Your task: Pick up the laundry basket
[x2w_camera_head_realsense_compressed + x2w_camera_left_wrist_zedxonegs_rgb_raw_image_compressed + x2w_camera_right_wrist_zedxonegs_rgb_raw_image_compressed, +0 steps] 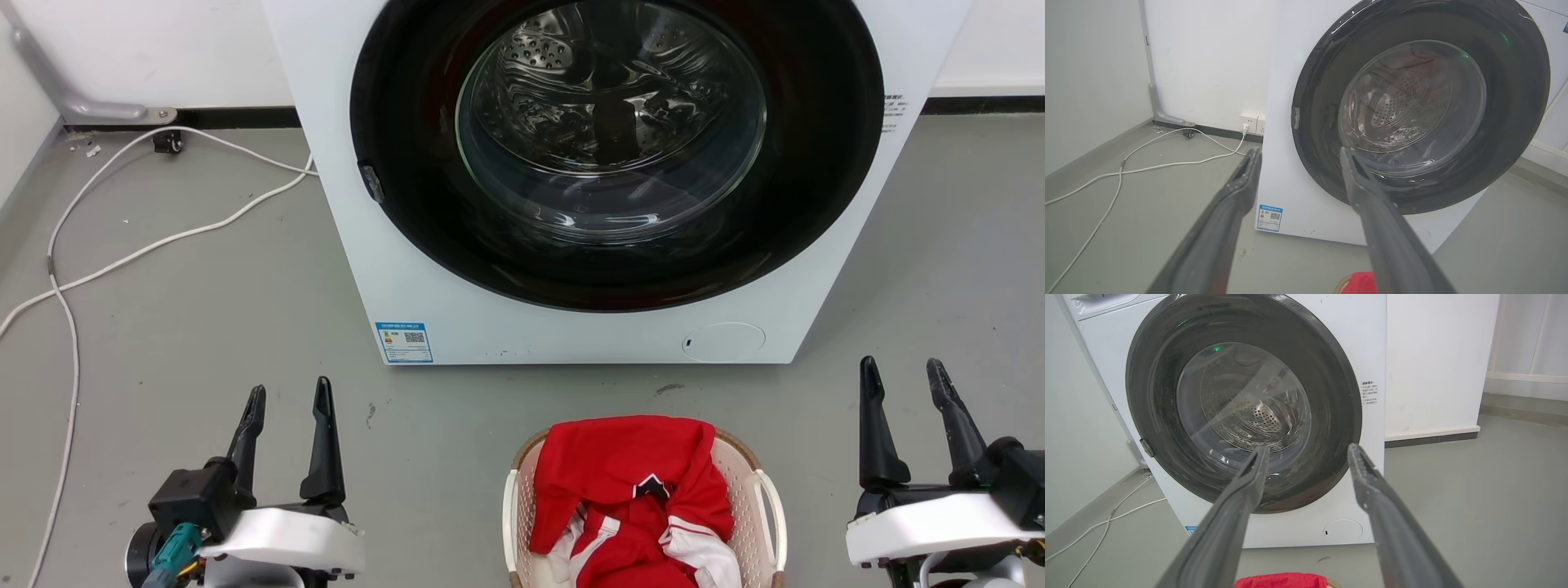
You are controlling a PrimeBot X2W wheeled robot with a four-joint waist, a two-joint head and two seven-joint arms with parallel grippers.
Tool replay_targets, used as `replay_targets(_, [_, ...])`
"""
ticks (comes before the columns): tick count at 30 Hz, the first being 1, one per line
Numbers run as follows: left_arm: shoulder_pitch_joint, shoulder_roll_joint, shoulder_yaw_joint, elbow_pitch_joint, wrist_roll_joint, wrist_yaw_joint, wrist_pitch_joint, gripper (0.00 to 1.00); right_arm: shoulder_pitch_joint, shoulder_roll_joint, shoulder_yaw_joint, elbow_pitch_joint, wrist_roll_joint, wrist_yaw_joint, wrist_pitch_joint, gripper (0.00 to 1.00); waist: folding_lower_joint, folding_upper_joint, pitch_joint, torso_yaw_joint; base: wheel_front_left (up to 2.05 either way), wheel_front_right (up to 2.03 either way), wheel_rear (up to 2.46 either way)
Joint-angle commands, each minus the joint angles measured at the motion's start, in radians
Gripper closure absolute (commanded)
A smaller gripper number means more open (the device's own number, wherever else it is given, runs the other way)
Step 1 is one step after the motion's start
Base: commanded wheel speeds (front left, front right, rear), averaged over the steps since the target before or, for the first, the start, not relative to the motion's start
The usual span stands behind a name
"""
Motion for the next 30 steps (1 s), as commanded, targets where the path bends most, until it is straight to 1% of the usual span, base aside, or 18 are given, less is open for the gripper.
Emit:
replay_targets(1, [0.006, 0.001, -0.001, -0.010, 0.020, 0.000, -0.009, 0.00, 0.007, -0.005, -0.001, -0.012, -0.020, 0.000, -0.008, 0.00, 0.0000, 0.0000, 0.000, 0.000, 0.00, 0.00, 0.00])
replay_targets(18, [0.017, -0.002, 0.002, -0.018, 0.142, -0.002, -0.041, 0.00, 0.020, -0.005, 0.007, -0.035, -0.114, 0.000, -0.042, 0.00, 0.0000, 0.0000, 0.003, 0.003, 0.00, 0.00, 0.00])
replay_targets(30, [0.026, -0.003, -0.001, -0.018, 0.207, 0.008, -0.062, 0.00, 0.030, -0.006, 0.011, -0.034, -0.196, 0.000, -0.061, 0.00, 0.0000, 0.0000, 0.004, 0.005, 0.00, 0.00, 0.00])
